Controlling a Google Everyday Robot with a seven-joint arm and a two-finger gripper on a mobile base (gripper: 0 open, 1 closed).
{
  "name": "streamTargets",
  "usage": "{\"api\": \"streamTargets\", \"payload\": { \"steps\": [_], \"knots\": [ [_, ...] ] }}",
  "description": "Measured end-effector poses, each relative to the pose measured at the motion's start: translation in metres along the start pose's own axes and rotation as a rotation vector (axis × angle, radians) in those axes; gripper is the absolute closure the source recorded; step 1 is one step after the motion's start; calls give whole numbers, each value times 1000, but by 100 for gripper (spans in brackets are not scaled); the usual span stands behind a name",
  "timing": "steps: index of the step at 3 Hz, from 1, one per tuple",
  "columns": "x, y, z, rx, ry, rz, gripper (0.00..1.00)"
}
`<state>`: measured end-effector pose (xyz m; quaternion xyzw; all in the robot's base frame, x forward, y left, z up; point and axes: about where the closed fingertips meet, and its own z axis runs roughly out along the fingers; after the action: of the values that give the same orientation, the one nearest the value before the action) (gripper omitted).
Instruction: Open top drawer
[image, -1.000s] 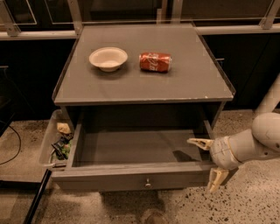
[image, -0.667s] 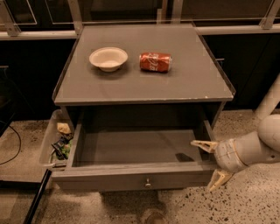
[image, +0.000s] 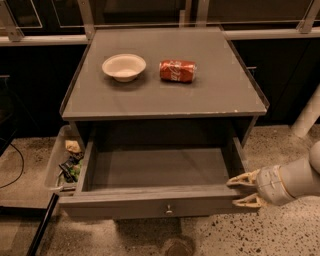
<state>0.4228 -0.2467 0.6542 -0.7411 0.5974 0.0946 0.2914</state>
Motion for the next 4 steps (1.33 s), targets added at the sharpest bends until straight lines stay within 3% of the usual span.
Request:
{"api": "streamTargets", "payload": {
  "steps": [1,2,3,4],
  "knots": [
    [6,11,-8,2,12,6,87],
    [6,14,-11,4,19,9,100],
    [6,14,-11,4,19,9,82],
    [6,14,-11,4,19,8,58]
  ]
}}
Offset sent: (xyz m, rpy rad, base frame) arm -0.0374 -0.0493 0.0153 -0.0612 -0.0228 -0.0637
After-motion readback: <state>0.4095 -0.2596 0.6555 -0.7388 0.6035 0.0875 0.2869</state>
